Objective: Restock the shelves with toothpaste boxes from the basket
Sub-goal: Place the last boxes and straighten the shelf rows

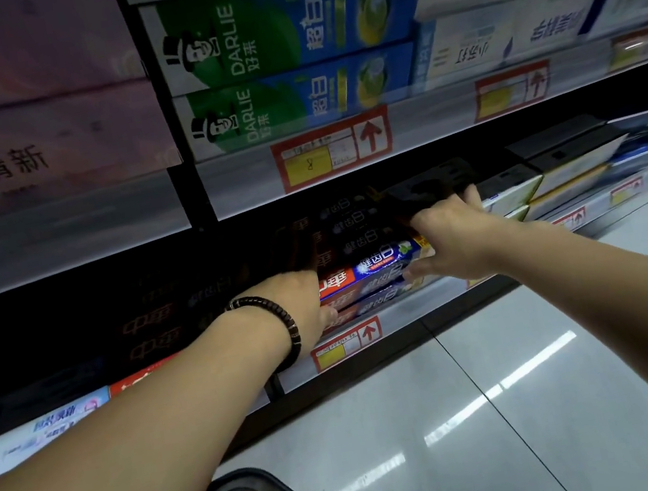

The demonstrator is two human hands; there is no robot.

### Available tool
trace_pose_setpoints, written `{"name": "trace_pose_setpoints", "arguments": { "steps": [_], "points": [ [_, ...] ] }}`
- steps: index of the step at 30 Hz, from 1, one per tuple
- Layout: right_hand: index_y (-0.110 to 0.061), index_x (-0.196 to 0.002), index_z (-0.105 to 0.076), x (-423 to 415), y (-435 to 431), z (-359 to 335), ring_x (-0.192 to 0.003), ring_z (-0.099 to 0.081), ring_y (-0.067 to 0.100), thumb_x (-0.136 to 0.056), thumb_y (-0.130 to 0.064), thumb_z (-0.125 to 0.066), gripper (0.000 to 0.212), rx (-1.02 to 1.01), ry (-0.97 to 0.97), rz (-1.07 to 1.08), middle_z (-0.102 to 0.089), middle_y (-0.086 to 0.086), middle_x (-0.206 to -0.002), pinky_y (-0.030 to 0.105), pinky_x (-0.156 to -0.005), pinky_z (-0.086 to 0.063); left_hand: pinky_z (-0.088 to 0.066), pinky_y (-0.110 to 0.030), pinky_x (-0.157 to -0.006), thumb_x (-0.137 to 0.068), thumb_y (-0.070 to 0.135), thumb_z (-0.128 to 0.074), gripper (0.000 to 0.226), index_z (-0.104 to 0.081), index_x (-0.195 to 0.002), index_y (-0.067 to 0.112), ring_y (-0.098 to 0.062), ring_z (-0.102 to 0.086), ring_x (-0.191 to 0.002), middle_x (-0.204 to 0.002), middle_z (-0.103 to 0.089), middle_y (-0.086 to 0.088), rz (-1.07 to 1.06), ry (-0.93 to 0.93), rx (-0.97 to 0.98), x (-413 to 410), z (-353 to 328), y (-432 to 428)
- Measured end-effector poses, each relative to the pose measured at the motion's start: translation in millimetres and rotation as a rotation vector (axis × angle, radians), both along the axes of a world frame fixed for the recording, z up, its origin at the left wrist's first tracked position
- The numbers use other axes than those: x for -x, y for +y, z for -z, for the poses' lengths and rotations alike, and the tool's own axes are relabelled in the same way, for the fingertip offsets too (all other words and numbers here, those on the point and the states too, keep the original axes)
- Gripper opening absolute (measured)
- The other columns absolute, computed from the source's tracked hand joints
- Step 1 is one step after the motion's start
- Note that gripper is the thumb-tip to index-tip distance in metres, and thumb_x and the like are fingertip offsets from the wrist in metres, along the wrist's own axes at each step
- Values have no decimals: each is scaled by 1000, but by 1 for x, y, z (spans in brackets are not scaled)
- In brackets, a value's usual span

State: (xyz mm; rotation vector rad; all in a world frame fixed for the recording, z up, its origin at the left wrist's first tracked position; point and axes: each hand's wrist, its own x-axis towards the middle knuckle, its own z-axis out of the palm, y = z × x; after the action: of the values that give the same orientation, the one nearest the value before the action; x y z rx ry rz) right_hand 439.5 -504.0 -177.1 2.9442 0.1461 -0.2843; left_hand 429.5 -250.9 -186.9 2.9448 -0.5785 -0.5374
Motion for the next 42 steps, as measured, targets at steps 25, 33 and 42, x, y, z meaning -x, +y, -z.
{"name": "trace_pose_setpoints", "arguments": {
  "steps": [25, 33, 42],
  "points": [
    [-24, -135, -62, 27, 6, 12, -118, -50, 32, -95, -62, -65, 56, 70, -242, -195, -71, -1, -116, 57, -109, -27, -55, -34, -96, -98, 57, -59, 62, -42, -146, 22, -20, -61, -122, -141, -59, -3, 11, -59, 5, 1, 7, 9],
    [-19, -128, -73, 55, -10, 42, -132, -57, 40, -89, -35, -83, 44, -43, -646, -279, -75, 2, -126, 61, -105, -37, -60, -38, -86, -104, 57, -49, 67, -19, -161, 42, -19, -57, -119, -140, -54, 2, 200, -205, 75, 3, -3, 5],
    [-20, -131, -74, 53, -15, 51, -132, -59, 38, -85, -25, -89, 49, -59, -721, -272, -76, 3, -128, 59, -105, -38, -59, -34, -82, -105, 54, -47, 65, -14, -161, 49, -13, -54, -109, -136, -56, 4, 207, -145, 96, 0, 1, 9]
  ]
}}
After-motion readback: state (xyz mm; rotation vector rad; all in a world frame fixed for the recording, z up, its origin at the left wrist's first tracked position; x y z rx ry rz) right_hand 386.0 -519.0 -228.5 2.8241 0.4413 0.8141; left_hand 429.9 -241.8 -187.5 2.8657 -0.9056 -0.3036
